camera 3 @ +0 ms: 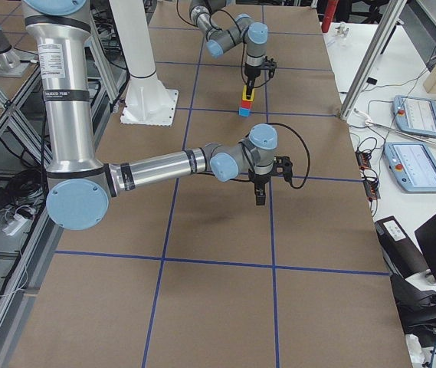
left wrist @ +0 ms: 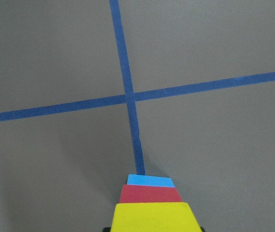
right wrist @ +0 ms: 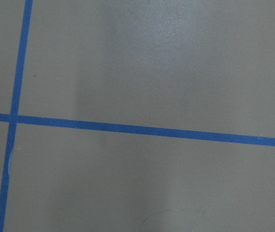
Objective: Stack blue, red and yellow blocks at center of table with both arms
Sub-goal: 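Lower the yellow cube onto the red cube with the left gripper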
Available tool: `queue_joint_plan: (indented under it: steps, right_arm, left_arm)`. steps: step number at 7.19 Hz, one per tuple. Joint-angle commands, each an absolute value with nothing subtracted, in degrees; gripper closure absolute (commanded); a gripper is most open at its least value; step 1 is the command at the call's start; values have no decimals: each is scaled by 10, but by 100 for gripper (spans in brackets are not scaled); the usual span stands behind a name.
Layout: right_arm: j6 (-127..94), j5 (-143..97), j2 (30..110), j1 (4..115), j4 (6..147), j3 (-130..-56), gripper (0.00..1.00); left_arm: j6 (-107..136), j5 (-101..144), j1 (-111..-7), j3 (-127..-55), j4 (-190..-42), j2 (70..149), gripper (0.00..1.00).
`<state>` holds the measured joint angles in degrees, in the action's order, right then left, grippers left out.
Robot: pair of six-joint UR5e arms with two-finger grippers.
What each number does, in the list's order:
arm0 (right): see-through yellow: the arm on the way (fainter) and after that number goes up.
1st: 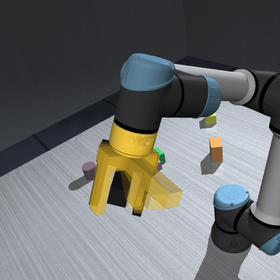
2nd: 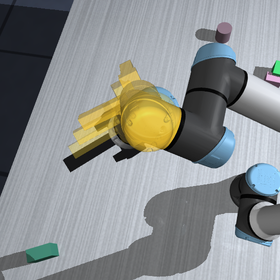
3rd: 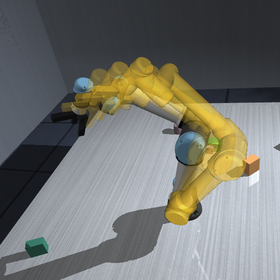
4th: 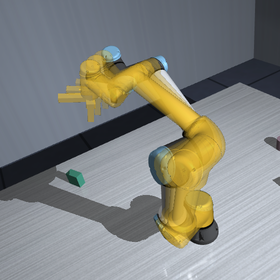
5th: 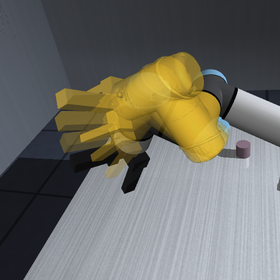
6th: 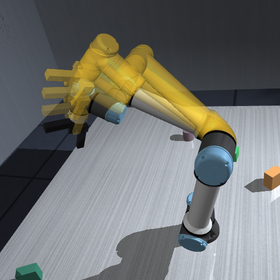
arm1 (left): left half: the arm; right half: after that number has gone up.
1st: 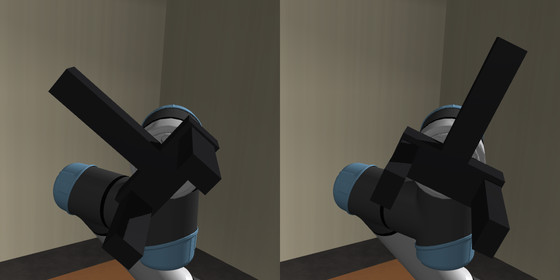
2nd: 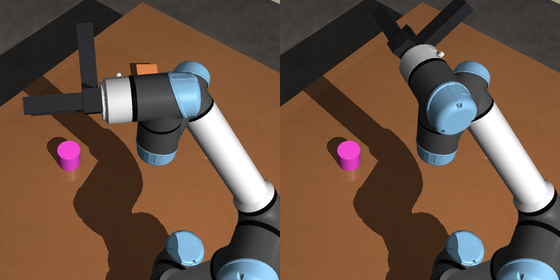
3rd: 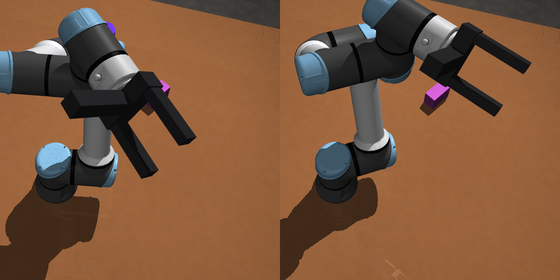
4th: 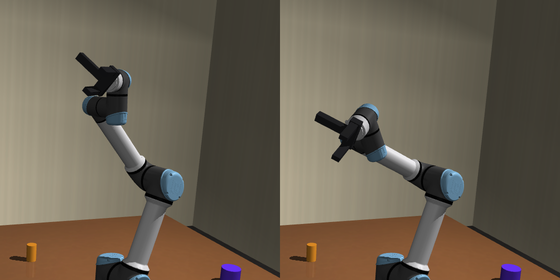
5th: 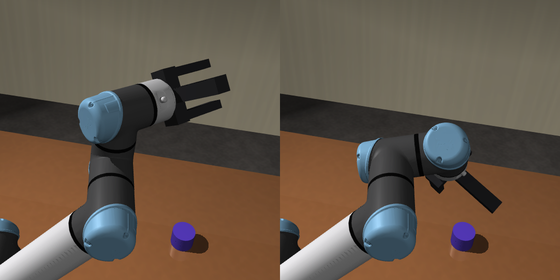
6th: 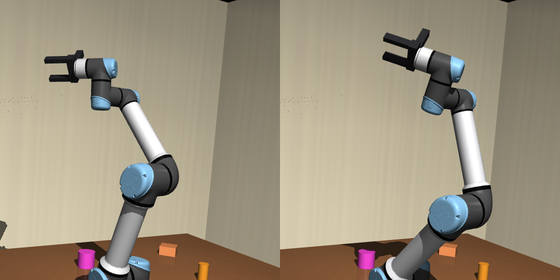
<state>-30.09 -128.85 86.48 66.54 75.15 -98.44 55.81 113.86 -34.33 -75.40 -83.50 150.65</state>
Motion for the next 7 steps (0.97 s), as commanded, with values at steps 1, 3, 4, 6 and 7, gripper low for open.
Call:
queue_joint_plan:
  steps: [1, 3, 4, 6, 7]
  right_arm:
    - [-301, -1288, 865, 665, 751, -983, 0]
    - [-300, -1288, 865, 665, 751, -982, 0]
    - [-300, -1288, 865, 665, 751, -982, 0]
    - [-301, -1288, 865, 665, 751, -982, 0]
    - [-301, -1288, 865, 665, 751, -982, 0]
  left_arm:
    - [558, 1138, -343, -754, -835, 1506, 100]
    - [559, 1139, -343, -755, -833, 1506, 100]
    - [560, 1139, -342, -756, -833, 1505, 100]
    - [562, 1139, -341, -756, -833, 1505, 100]
    - [562, 1138, -341, -756, -833, 1505, 64]
